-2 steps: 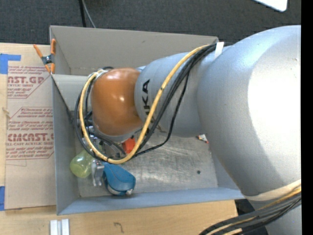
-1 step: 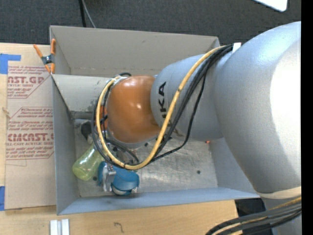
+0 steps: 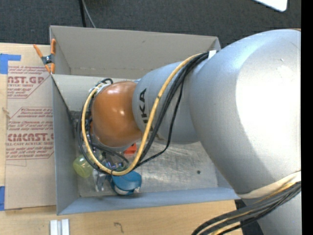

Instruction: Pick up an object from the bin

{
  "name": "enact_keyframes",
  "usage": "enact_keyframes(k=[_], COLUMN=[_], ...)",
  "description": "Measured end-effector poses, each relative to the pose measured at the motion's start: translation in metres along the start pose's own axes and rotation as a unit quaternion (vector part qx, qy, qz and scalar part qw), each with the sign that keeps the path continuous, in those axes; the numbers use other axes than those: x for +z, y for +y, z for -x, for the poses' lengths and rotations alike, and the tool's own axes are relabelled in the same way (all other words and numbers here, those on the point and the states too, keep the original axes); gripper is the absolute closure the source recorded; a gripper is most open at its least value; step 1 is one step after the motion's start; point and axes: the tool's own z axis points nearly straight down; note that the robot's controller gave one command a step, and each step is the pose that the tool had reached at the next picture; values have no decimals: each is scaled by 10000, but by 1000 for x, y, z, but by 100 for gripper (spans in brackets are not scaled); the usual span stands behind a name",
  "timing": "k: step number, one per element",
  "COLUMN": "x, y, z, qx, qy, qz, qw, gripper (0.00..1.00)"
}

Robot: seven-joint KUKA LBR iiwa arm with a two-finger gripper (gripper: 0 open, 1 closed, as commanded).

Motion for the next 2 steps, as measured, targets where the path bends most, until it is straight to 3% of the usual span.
enact_keyframes(k=[1, 2], x=[19, 19], y=[-68, -68], z=[45, 45], qx=[62, 60], qy=[188, 188], qz=[81, 81], qw=[9998, 9998], gripper=[100, 100])
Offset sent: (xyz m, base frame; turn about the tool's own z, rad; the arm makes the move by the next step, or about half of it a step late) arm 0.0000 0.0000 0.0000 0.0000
